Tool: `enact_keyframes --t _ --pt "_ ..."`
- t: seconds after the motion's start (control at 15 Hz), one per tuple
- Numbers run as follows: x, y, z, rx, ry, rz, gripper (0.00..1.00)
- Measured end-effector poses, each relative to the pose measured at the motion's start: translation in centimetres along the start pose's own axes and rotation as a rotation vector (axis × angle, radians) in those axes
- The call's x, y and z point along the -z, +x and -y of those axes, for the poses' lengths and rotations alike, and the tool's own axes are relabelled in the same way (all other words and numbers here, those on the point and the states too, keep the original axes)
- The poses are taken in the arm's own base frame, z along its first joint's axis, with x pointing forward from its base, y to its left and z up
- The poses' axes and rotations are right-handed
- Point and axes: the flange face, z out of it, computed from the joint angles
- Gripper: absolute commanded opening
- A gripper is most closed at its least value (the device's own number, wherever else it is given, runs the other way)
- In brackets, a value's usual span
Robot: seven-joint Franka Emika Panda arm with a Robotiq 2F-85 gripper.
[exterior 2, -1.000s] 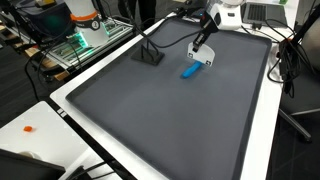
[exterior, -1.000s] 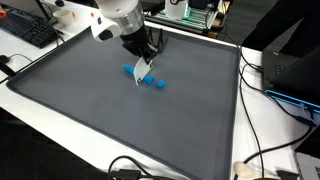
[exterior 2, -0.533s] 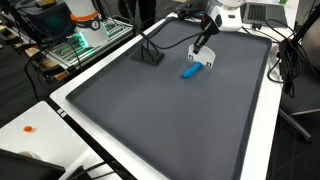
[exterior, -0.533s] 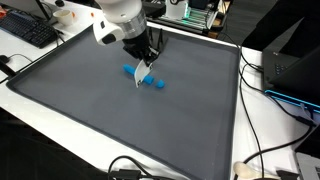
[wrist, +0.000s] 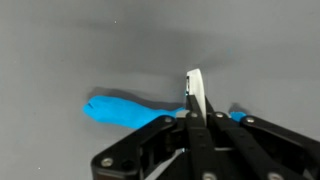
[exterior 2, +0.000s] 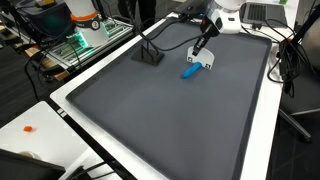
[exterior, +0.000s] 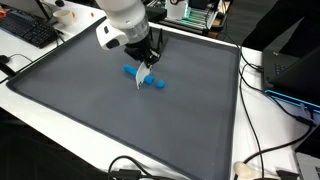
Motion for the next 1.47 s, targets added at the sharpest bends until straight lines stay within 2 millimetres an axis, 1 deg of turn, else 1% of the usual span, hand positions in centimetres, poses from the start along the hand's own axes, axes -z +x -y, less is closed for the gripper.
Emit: enact_keyframes --t 1.47 --pt "-0.2 0.1 1.1 0.024 0.005 0.010 0.01"
